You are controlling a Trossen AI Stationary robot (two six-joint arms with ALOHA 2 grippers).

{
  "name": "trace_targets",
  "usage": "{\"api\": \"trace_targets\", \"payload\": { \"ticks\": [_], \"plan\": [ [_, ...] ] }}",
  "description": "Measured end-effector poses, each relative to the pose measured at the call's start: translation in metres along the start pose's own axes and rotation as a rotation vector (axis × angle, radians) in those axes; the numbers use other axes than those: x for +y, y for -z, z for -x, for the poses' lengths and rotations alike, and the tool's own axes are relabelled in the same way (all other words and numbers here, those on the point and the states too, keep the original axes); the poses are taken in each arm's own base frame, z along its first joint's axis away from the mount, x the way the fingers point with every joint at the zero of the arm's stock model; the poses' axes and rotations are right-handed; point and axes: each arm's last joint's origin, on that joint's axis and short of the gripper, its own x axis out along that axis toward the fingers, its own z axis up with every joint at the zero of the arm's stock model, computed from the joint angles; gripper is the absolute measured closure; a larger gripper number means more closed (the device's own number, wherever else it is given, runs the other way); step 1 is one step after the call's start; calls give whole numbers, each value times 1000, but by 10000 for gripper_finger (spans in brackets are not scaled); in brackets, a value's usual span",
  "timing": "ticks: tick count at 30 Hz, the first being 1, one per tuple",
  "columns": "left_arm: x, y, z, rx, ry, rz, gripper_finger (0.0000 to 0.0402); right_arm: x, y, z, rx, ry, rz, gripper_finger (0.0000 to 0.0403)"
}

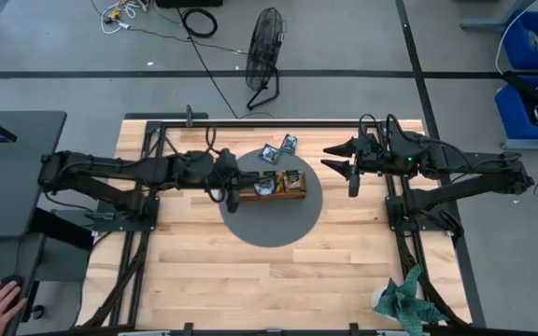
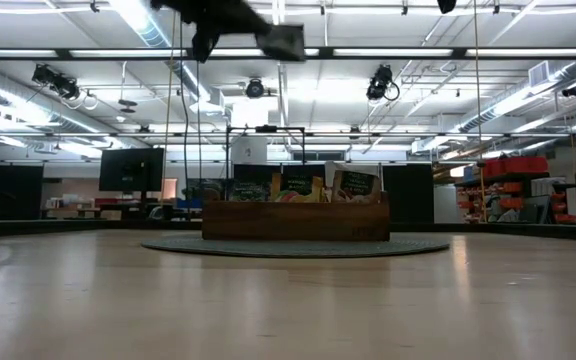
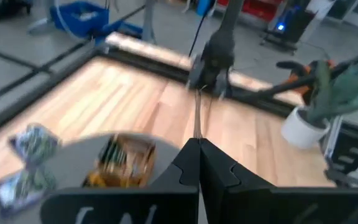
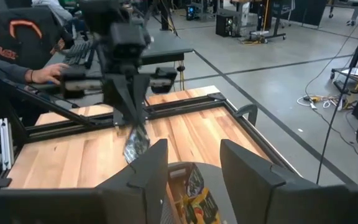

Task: Pick & Place Tea
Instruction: Put the violet tea bag into the left section of the wooden organizer

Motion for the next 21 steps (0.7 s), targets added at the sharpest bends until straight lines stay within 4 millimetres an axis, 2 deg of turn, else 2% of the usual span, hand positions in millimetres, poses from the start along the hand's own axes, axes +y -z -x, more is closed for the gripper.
{"api": "trace_targets", "payload": {
  "ticks": [11, 15, 21],
  "plan": [
    [40, 55, 17, 43, -71, 6, 401, 0, 0, 0, -1, 0, -5, 250],
    [56, 73, 15, 95, -87, -17, 400, 0, 0, 0, -1, -1, -1, 250],
    [80, 88, 14, 82, -140, -66, 400, 0, 0, 0, -3, 7, -6, 250]
  ]
}}
